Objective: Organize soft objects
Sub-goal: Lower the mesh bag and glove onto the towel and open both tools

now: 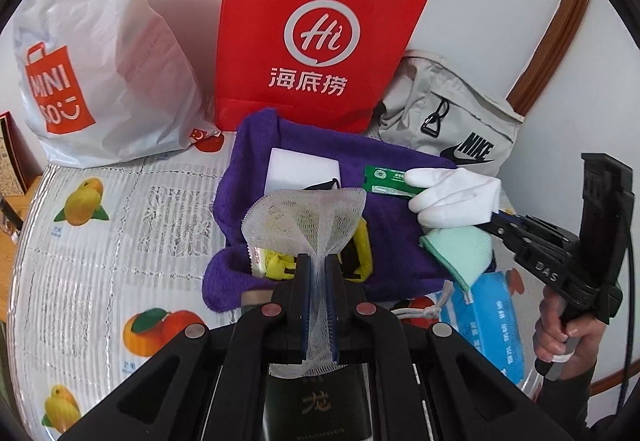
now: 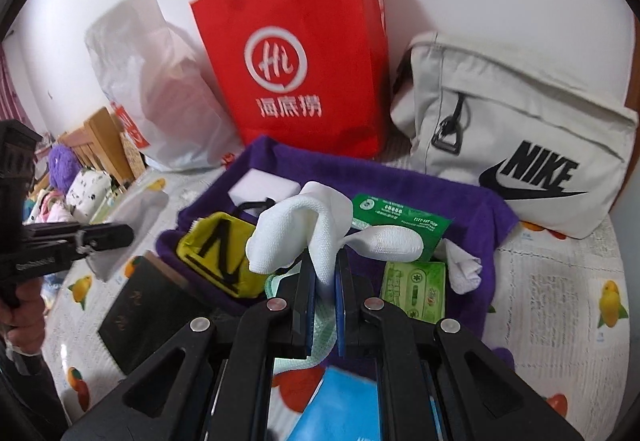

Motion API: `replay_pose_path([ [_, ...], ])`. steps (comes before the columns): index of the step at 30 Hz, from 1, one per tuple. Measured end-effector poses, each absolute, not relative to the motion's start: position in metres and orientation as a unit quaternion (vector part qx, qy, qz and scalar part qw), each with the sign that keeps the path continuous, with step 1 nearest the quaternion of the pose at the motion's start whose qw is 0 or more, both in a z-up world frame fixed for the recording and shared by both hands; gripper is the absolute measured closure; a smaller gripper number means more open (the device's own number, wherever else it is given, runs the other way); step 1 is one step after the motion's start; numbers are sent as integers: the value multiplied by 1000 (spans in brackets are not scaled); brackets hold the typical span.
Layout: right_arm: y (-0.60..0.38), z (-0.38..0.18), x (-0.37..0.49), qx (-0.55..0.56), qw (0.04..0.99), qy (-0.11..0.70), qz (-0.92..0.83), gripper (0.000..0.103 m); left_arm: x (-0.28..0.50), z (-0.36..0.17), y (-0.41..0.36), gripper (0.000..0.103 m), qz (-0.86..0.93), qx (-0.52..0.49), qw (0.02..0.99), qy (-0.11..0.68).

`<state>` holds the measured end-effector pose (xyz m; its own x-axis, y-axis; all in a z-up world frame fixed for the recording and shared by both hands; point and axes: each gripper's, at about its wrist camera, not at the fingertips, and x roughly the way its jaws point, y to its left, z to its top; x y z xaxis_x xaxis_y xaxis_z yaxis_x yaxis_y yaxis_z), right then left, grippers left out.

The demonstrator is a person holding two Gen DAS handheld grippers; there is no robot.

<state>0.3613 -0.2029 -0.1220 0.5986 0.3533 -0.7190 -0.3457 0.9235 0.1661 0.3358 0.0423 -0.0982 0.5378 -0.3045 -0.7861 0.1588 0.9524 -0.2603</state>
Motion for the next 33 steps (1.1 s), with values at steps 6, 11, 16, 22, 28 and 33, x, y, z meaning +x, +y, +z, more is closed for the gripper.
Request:
replay_pose_path([
  [6, -197, -141, 385, 3, 882, 431, 190, 94, 351, -110, 43, 96, -132, -85, 868, 471],
  [11, -192, -155, 402, -4, 872, 456, 179, 93, 361, -117, 38, 95, -140, -86, 861, 481],
  [16, -190, -163, 411, -17, 867, 467, 172, 93, 372, -119, 30, 95, -145, -84, 858, 486],
  [22, -190, -167, 414, -30, 865, 471, 174, 45, 383, -124, 18, 96, -151, -80, 852, 495],
  [28, -207, -151, 400, -21, 876, 450, 173, 37, 394, -127, -1, 95, -165, -74, 847, 501],
  [33, -228, -137, 385, -10, 883, 443, 157, 32, 404, -131, -20, 95, -175, -62, 843, 505],
])
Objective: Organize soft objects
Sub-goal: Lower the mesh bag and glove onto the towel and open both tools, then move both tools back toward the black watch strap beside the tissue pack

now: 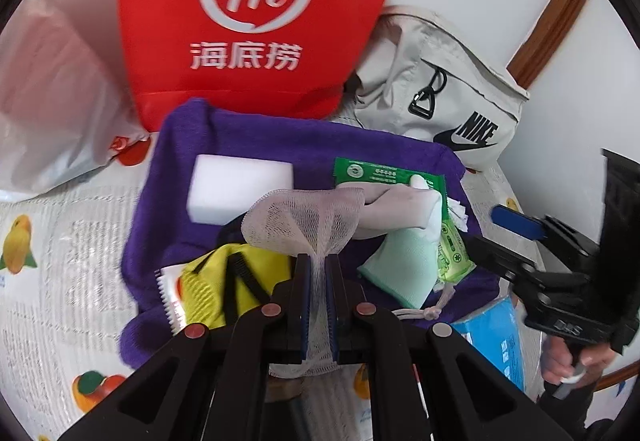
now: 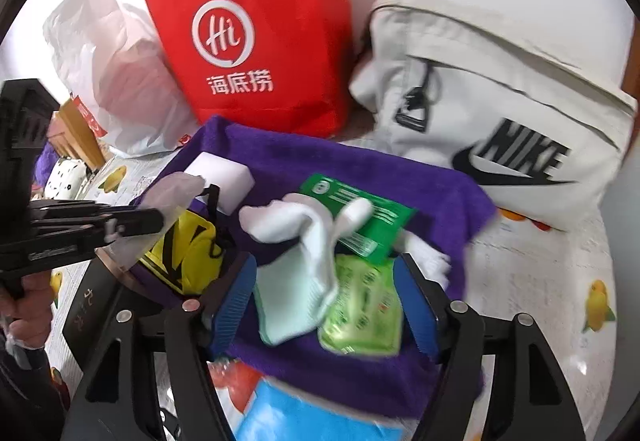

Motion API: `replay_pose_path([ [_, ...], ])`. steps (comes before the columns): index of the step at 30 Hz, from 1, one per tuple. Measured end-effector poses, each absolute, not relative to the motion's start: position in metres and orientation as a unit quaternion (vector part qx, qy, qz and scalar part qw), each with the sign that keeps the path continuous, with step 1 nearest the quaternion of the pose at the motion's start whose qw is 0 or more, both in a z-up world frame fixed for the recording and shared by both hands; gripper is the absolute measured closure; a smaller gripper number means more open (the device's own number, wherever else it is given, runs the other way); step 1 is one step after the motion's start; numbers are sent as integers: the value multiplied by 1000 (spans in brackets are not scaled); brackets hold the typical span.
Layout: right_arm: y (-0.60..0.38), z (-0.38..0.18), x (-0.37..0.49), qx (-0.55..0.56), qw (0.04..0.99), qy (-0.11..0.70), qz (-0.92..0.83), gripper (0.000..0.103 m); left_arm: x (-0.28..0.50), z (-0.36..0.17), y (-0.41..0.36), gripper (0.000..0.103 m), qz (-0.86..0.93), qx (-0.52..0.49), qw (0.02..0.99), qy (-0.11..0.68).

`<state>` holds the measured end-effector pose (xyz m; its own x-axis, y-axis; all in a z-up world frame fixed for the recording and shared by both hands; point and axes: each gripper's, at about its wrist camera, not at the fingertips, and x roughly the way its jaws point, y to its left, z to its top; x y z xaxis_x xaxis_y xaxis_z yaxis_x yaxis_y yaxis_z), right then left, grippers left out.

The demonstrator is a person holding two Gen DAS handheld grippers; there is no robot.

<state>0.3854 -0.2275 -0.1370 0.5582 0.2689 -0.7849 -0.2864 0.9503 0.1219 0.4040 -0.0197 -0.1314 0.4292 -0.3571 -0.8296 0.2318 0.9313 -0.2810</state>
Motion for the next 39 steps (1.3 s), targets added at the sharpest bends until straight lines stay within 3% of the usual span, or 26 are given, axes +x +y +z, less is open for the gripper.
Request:
replay_pose_path([
  [9, -256, -132, 352, -16, 883, 450, 134, 32, 425, -140, -50, 95, -188, -39, 842, 504],
  [13, -267, -136, 337, 0, 884, 450, 125, 32, 431, -146, -57, 87, -183, -30, 843, 504],
  [16, -272, -134, 327, 2, 889, 443, 117, 32, 436, -148, -58, 73, -185, -33, 841, 508],
  [18, -274, -130, 319, 5, 894, 435, 110, 32, 436, -147, -60, 48, -174, -23, 842, 510],
  [19, -276, -128, 316, 10, 895, 432, 109, 32, 435, -145, -60, 45, -169, -18, 846, 505],
  [27, -284, -120, 287, 51, 893, 431, 118, 32, 412, -119, -41, 41, -145, -39, 862, 485],
  [39, -257, -117, 206, 49, 885, 439, 150, 33, 320, -79, -24, 41, -170, -41, 867, 467],
])
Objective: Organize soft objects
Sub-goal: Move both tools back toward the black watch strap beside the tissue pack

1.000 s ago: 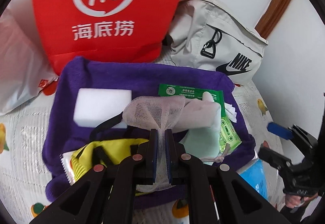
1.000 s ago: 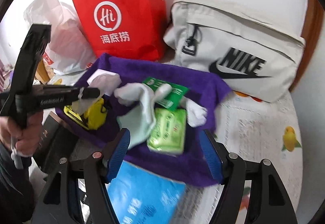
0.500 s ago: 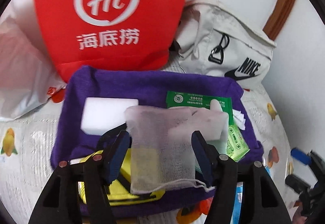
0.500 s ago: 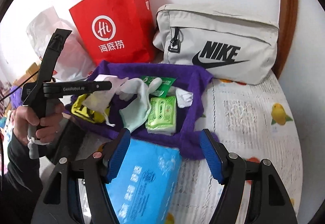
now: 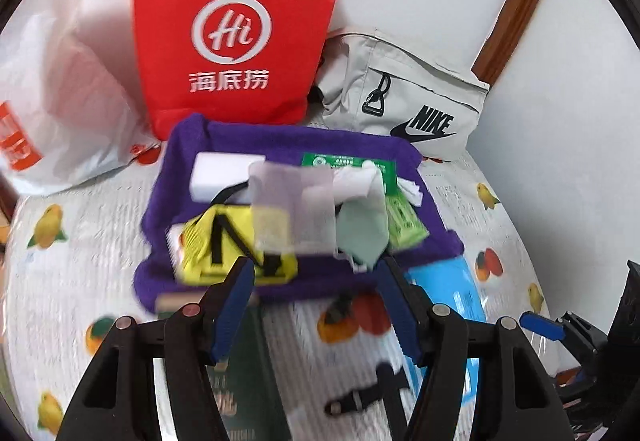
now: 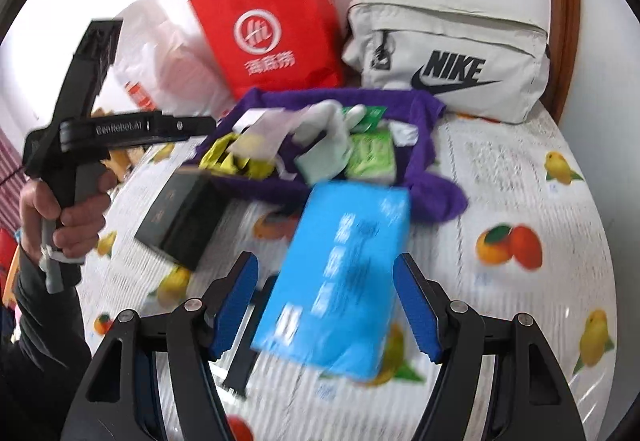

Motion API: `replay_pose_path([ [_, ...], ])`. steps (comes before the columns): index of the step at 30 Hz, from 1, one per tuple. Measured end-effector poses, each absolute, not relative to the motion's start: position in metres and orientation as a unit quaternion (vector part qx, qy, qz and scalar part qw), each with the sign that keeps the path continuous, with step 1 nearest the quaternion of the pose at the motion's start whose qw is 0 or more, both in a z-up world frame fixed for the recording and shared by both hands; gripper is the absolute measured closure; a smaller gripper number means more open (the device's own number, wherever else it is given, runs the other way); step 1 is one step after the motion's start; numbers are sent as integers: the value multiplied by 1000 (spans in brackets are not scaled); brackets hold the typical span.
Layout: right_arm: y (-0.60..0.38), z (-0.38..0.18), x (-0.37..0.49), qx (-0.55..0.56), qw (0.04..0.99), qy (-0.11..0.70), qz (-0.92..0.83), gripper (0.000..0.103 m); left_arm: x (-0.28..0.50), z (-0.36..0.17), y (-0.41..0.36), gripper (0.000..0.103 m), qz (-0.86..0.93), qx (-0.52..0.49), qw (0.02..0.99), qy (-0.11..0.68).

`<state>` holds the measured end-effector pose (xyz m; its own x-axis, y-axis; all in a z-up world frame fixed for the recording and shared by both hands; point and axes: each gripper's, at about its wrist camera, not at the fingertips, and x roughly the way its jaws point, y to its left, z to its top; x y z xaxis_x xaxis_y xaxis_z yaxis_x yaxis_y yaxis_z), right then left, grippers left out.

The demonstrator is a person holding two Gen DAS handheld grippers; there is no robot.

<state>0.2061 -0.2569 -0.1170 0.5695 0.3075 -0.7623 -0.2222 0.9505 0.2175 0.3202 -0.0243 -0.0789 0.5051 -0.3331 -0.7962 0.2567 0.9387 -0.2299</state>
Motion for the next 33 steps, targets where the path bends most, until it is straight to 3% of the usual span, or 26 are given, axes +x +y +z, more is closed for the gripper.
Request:
replay_pose_path([
  [14, -214, -154, 129, 34, 873, 457, 166, 46, 215, -98, 20, 41, -150, -62, 872, 462],
  [18, -201, -180, 127, 23, 874, 459, 159, 49, 196, -112, 35, 41, -142, -72, 869, 468],
  [21, -192, -199, 133, 23, 866, 475, 154, 58, 185, -123, 45, 41, -113, -68, 872, 472],
  [31, -155, -210, 144, 4, 879, 456, 138, 58, 160, -141, 64, 41, -98, -67, 872, 474],
  [33, -147, -212, 146, -21, 886, 449, 116, 65, 158, -140, 61, 41, -108, -64, 873, 472],
])
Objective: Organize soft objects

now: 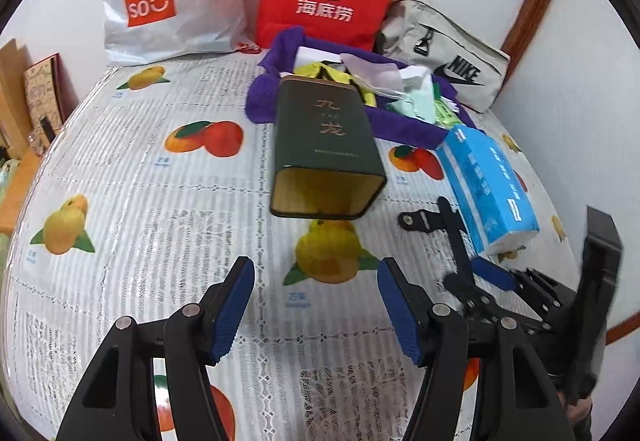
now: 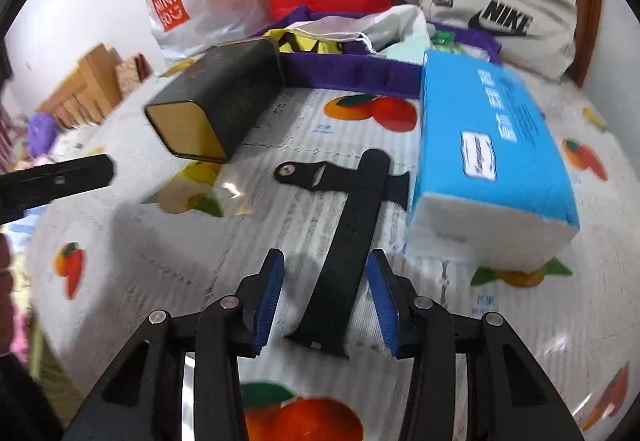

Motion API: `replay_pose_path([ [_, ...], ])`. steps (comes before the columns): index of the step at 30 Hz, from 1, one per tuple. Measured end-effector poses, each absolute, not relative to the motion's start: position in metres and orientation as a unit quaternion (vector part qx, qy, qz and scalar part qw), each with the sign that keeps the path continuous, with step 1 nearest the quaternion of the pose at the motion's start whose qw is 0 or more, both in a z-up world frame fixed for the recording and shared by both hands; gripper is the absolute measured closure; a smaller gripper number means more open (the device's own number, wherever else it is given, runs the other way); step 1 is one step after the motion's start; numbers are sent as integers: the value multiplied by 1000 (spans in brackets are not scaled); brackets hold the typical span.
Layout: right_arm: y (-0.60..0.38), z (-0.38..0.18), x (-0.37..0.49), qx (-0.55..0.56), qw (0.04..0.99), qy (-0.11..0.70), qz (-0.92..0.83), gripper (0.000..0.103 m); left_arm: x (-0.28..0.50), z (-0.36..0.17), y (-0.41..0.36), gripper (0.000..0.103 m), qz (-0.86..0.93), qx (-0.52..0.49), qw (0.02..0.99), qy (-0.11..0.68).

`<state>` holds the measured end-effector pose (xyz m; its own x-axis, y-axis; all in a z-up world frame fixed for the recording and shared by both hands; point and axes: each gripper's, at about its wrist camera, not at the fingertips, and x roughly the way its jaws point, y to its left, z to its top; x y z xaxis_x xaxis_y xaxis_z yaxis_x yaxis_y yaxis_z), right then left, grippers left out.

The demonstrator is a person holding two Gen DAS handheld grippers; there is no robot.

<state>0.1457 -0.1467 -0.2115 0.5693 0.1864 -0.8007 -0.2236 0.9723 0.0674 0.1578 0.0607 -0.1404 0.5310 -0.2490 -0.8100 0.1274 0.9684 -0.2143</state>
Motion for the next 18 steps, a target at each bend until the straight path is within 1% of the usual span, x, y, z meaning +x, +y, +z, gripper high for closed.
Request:
replay_pose_path([
  [1, -143, -212, 146, -36, 889, 444, 105, 74, 157, -140, 59, 41, -118, -62, 872, 471],
  [2, -142, -212, 145, -45, 892, 439, 101, 79, 156, -140, 56, 41, -131, -62, 870, 471],
  [11, -174, -209, 120, -14, 877, 462, 129, 82, 159, -153, 21, 41, -201, -34, 852, 482],
  [18, -192, -212, 83, -30, 874, 461, 150, 82, 158, -159, -15, 41, -223, 15, 850, 477],
])
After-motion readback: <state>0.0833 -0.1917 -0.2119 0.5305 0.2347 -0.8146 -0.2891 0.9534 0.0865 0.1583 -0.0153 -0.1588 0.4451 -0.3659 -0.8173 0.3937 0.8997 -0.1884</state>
